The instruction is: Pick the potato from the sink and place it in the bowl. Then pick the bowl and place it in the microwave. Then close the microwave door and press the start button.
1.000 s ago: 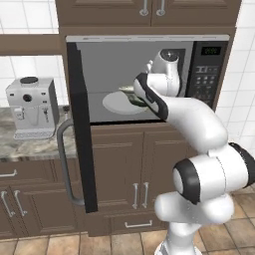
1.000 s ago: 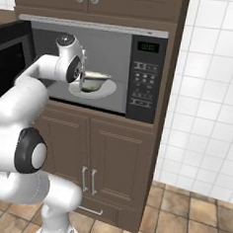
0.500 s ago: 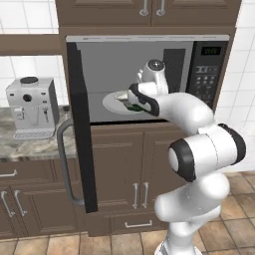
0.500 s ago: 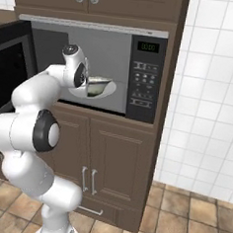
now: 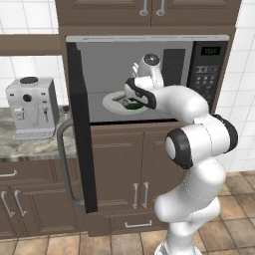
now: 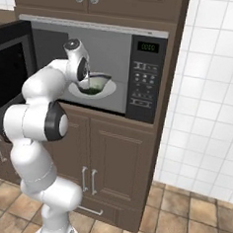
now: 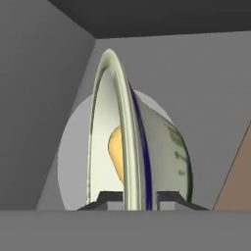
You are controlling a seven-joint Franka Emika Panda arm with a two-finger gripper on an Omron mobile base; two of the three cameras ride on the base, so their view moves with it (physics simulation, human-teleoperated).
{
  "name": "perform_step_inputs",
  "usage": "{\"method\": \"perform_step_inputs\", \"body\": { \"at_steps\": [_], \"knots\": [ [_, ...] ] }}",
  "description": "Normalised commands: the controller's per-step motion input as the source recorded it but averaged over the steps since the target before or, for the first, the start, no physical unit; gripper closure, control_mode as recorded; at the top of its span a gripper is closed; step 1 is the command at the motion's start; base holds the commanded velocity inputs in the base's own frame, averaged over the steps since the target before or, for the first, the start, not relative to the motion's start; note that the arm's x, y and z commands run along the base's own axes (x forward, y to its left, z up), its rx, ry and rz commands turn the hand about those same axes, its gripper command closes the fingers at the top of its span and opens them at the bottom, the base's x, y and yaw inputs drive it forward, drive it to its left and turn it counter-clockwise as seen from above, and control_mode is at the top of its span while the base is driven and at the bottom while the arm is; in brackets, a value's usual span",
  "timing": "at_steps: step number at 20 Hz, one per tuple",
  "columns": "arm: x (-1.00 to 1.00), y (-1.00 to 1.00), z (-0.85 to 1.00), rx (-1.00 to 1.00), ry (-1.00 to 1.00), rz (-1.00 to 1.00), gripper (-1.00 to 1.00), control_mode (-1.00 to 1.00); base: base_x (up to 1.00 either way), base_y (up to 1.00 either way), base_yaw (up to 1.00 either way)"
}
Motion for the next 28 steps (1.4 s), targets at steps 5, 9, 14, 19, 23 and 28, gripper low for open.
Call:
{"method": "perform_step_inputs", "body": {
  "at_steps": [5, 9, 14, 19, 23, 28],
  "knots": [
    [0.11, 0.01, -0.25, 0.00, -0.13, 0.09, 1.00, -1.00, 0.00, 0.00, 0.00],
    [0.00, 0.00, -0.23, 0.00, -0.24, 0.10, 1.00, -1.00, 0.00, 0.00, 0.00],
    [0.01, 0.00, -0.53, 0.00, -0.12, 0.08, 1.00, -1.00, 0.00, 0.00, 0.00],
    [0.18, 0.00, -0.72, 0.00, 0.00, 0.06, 1.00, -1.00, 0.00, 0.00, 0.00],
    [0.12, 0.00, -0.36, 0.00, 0.00, 0.04, 1.00, -1.00, 0.00, 0.00, 0.00],
    [-0.02, 0.00, 0.23, 0.00, 0.01, 0.00, -1.00, -1.00, 0.00, 0.00, 0.00]
  ]
}}
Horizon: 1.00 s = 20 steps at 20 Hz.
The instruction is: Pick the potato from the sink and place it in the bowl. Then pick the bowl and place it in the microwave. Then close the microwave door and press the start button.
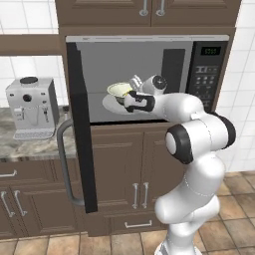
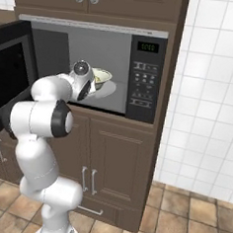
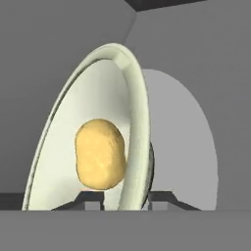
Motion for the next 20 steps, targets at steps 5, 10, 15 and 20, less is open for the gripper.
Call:
{"method": "perform_step_inputs", "body": {
  "at_steps": [5, 10, 15, 20],
  "knots": [
    [-0.24, 0.00, 0.56, 0.00, 0.01, 0.00, -1.00, -1.00, 0.00, 0.00, 0.00],
    [-0.88, 0.00, 0.44, 0.06, -0.01, 0.00, -1.00, -1.00, 0.00, 0.00, 0.00],
    [-1.00, -0.02, 0.68, 0.10, 0.03, 0.00, -1.00, -1.00, 0.00, 0.00, 0.00],
    [-1.00, 0.00, 0.98, 0.14, 0.17, 0.00, -1.00, -1.00, 0.00, 0.00, 0.00]
  ]
}}
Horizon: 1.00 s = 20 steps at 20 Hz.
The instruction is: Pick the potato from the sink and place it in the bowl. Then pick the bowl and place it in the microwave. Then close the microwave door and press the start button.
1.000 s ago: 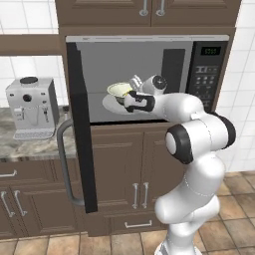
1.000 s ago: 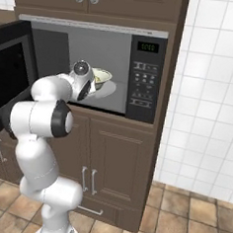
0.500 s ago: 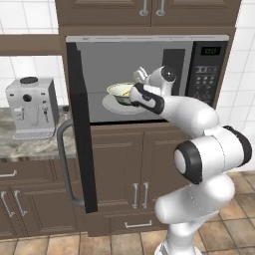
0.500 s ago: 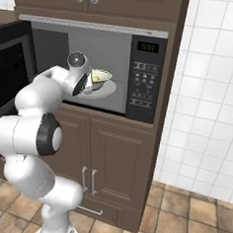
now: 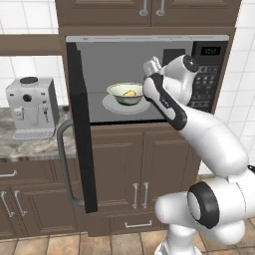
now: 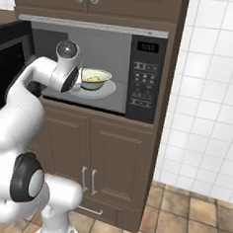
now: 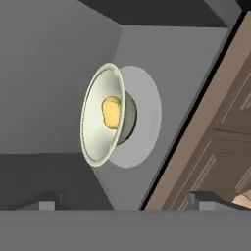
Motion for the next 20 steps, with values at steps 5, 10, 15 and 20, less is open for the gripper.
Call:
{"method": "perform_step_inputs", "body": {
  "at_steps": [5, 10, 15, 20],
  "knots": [
    [-1.00, 0.00, 0.92, 0.07, 0.25, 0.00, -1.00, -1.00, 0.00, 0.00, 0.00],
    [-1.00, 0.00, 0.25, 0.07, 0.17, 0.06, -1.00, -1.00, 0.00, 0.00, 0.00],
    [-1.00, 0.00, 0.00, 0.11, 0.00, 0.14, -1.00, -1.00, 0.00, 0.00, 0.00],
    [-1.00, 0.17, 0.14, 0.08, -0.01, 0.18, -1.00, -1.00, 0.00, 0.00, 0.00]
  ]
}}
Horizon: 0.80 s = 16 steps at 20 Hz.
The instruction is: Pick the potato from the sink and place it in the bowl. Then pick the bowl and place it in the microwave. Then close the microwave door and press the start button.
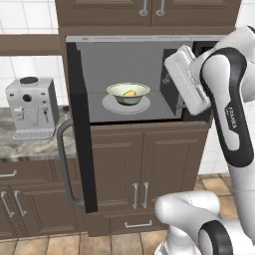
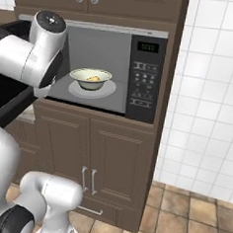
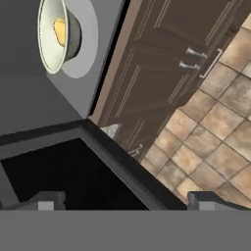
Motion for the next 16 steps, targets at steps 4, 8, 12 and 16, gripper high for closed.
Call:
{"method": "perform_step_inputs", "body": {
  "at_steps": [4, 8, 12, 16],
  "knots": [
    [-1.00, 0.42, 0.27, 0.02, -0.11, 0.15, -1.00, -1.00, 0.00, 0.00, 0.00],
    [-1.00, 0.37, 0.34, 0.03, -0.16, 0.10, -1.00, -1.00, 0.00, 0.00, 0.00],
    [-1.00, 0.12, 0.31, 0.02, -0.16, 0.04, -1.00, -1.00, 0.00, 0.00, 0.00],
    [-1.00, 0.00, 0.28, 0.00, -0.05, 0.02, -1.00, -1.00, 0.00, 0.00, 0.00]
  ]
}}
